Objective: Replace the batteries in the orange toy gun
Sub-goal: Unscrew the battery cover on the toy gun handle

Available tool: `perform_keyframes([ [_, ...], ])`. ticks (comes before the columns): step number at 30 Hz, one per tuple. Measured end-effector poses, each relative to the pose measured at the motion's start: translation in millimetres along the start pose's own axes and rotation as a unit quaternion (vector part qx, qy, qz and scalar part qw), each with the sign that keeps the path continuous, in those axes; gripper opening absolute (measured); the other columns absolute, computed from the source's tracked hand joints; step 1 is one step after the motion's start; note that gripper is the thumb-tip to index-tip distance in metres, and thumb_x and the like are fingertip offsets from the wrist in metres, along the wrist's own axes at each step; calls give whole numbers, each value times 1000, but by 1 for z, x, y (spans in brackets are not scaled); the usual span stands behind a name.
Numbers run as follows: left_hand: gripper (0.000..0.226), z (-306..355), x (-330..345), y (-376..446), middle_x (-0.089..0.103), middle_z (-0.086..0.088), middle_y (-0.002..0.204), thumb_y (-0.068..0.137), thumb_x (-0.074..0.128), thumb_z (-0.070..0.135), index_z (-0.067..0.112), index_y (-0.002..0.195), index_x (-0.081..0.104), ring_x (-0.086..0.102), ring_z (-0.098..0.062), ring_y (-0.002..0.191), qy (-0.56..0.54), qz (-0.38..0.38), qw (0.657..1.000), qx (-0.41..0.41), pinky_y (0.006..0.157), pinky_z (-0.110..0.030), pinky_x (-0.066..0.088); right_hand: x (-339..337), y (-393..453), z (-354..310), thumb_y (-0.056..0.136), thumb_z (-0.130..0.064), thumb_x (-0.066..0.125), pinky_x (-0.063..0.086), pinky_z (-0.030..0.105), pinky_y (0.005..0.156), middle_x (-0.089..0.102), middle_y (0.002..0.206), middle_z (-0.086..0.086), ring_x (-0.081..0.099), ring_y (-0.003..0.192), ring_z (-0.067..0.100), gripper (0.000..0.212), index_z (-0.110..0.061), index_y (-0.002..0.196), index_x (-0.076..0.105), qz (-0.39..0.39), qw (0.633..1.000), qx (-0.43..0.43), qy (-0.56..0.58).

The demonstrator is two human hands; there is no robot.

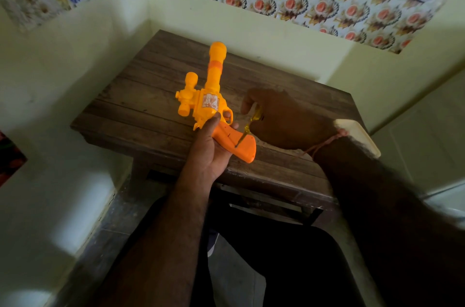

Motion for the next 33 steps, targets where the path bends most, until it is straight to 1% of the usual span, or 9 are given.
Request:
perform_keyframes([
  [2, 48, 0, 0, 1, 62, -2, 106, 99, 52, 24, 24, 146, 40, 63, -18, 90, -3, -5, 1000, -4, 72, -39, 56, 1, 0, 0, 85, -20, 62, 36, 7, 58, 53, 83, -8, 52, 75, 9, 18, -14, 101, 58, 13, 1000, 3, -13],
  [5, 53, -1, -3, 2, 62, -2, 106, 97, 55, 25, 23, 148, 39, 62, -19, 89, -3, 1, 1000, -10, 77, -42, 54, 1, 1, 1, 93, -20, 49, 46, 31, 67, 64, 95, 5, 60, 80, 21, 14, -12, 101, 58, 22, 999, 16, -17],
  [9, 49, -1, -1, 0, 63, -2, 105, 99, 53, 24, 22, 147, 40, 64, -17, 83, -2, 10, 1000, -10, 75, -40, 55, -2, -1, 0, 87, -18, 60, 42, 29, 64, 59, 93, 1, 55, 81, 17, 23, -16, 109, 55, -7, 1000, 19, 23],
  [12, 48, -1, -3, 2, 62, -4, 108, 99, 53, 24, 23, 145, 41, 66, -16, 82, -8, 13, 1000, -13, 75, -41, 54, -1, -3, 0, 86, -22, 62, 36, 19, 58, 53, 89, -5, 51, 82, 14, 25, -15, 109, 55, -7, 1000, 11, 5],
  [16, 62, -1, -4, 2, 60, -2, 108, 96, 58, 27, 22, 151, 32, 61, -19, 88, 5, 14, 1000, -9, 84, -45, 49, 0, -1, 0, 95, -23, 48, 44, 31, 66, 64, 98, 5, 60, 86, 24, 18, -11, 106, 57, 29, 998, 7, -51],
  [18, 58, -1, -6, 3, 61, -2, 107, 96, 57, 26, 22, 150, 35, 62, -20, 88, 3, 17, 1000, -10, 85, -45, 48, 0, 0, 1, 92, -21, 51, 44, 30, 63, 63, 91, 1, 60, 81, 22, 16, -14, 105, 57, 25, 999, 10, -39],
  [23, 50, -1, -1, 0, 61, -5, 108, 96, 55, 24, 22, 144, 42, 66, -17, 83, -15, 12, 1000, -12, 71, -40, 57, -2, -3, -2, 83, -20, 64, 36, 15, 57, 50, 80, -11, 51, 77, 12, 27, -17, 109, 55, 7, 1000, 7, 18],
  [28, 57, 1, -1, 0, 61, -4, 109, 97, 56, 24, 21, 150, 36, 63, -20, 87, -10, 12, 1000, -11, 73, -41, 56, -1, 1, 0, 94, -24, 50, 38, 27, 62, 62, 84, 0, 57, 75, 18, 15, -13, 101, 58, 36, 999, 10, -26],
  [33, 49, 1, 2, -2, 62, -3, 107, 99, 52, 23, 25, 146, 40, 63, -18, 86, -11, -4, 1000, -6, 73, -41, 56, -1, -1, 1, 87, -25, 59, 39, 27, 64, 56, 83, -6, 55, 80, 15, 16, -17, 101, 59, 30, 999, 13, -2],
])
Point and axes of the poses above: each hand's wrist, its own y-axis towards the middle knuckle, its own x-axis out of the palm, z = x × y, the point moved 6 cm from there along y, towards the middle knuckle
